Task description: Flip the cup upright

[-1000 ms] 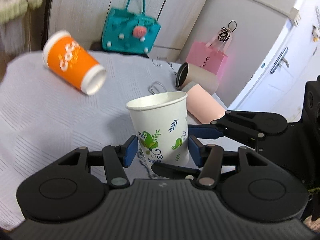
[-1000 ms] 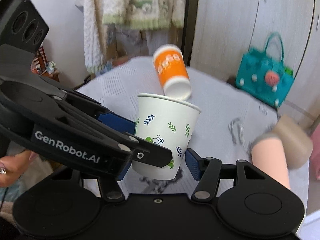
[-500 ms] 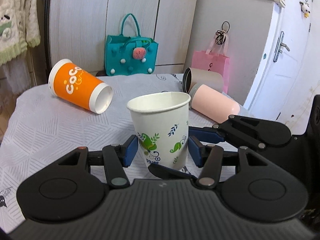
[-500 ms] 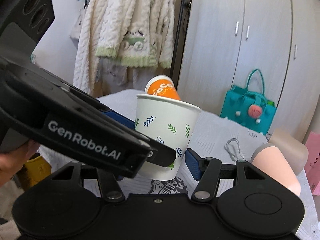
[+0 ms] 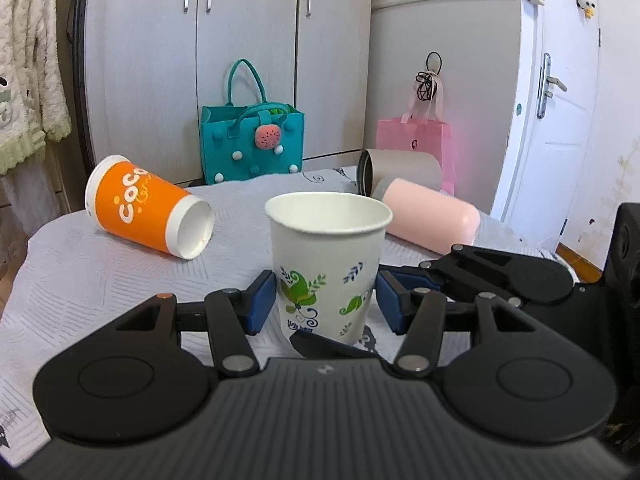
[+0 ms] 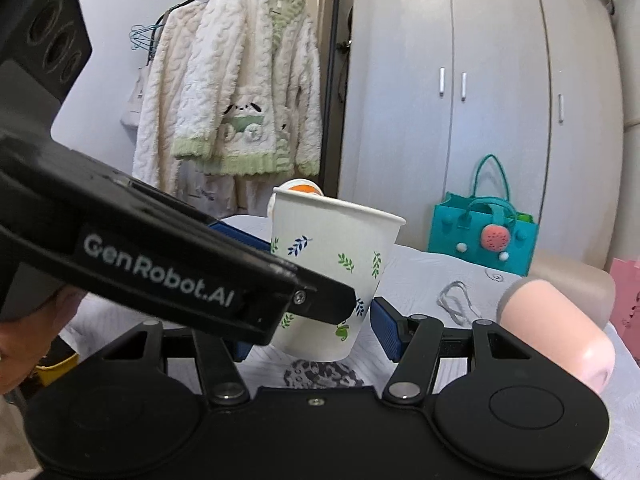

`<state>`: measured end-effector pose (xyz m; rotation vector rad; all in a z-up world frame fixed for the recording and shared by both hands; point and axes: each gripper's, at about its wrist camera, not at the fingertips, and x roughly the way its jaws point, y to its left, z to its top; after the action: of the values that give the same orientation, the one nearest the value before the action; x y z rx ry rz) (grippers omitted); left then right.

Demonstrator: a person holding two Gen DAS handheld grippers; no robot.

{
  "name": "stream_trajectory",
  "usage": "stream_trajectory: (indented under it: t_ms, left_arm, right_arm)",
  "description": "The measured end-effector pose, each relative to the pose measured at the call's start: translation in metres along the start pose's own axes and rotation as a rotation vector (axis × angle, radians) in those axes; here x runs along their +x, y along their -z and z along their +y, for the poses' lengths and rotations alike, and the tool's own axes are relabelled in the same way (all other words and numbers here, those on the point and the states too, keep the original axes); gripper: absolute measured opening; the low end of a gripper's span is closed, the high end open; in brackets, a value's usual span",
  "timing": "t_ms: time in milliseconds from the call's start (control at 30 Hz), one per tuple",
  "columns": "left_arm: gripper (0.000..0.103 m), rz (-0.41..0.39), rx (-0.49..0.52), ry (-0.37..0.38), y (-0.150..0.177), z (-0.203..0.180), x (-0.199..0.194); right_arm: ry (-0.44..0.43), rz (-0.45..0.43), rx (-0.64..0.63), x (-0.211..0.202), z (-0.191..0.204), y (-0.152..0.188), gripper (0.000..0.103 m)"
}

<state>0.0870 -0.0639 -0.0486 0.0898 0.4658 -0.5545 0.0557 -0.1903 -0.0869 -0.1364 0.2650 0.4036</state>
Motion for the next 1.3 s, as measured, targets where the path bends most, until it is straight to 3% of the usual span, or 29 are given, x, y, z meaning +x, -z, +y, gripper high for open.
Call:
stream_trajectory:
  t_ms: [133, 533, 600, 633, 667, 733, 833, 1100, 1300]
  left_arm:
    - [0.054, 0.012, 0.008, -0.006, 0.009, -0.003, 0.002]
    - [0.056, 0.051, -0.116, 0.031, 0.021, 0.009, 0.0]
    - [0.06, 0.058, -0.148, 0.044, 0.023, 0.01, 0.001]
    - [0.065, 0.055, -0.158, 0.039, 0.024, 0.009, 0.0]
    - [0.069, 0.051, -0.163, 0.026, 0.025, 0.008, -0.002]
    - [0.084, 0.033, -0.167, -0.006, 0.027, 0.006, -0.01]
    - [0.093, -0.006, -0.177, -0.042, 0.027, 0.005, -0.028]
    - [0.103, -0.035, -0.233, -0.16, 0.017, 0.007, -0.08]
    - [0.103, -0.022, -0.277, -0.231, 0.016, 0.008, -0.107]
  right_arm:
    - [0.007, -0.009, 0.019, 0.001, 0.003, 0.014, 0.064]
    - [0.033, 0.021, -0.017, 0.002, 0.014, 0.026, 0.063]
    - [0.038, 0.017, -0.009, 0.0, 0.015, 0.027, 0.076]
    - [0.046, 0.011, -0.01, -0.002, 0.015, 0.027, 0.09]
    - [0.056, 0.005, -0.018, -0.005, 0.017, 0.027, 0.095]
    - [0.081, 0.002, -0.036, -0.013, 0.02, 0.025, 0.095]
    - [0.106, 0.032, -0.024, -0.025, 0.019, 0.022, 0.096]
    - [0.195, 0.012, 0.002, -0.079, 0.017, 0.002, 0.1]
    - [0.225, 0.008, 0.128, -0.113, 0.005, -0.018, 0.103]
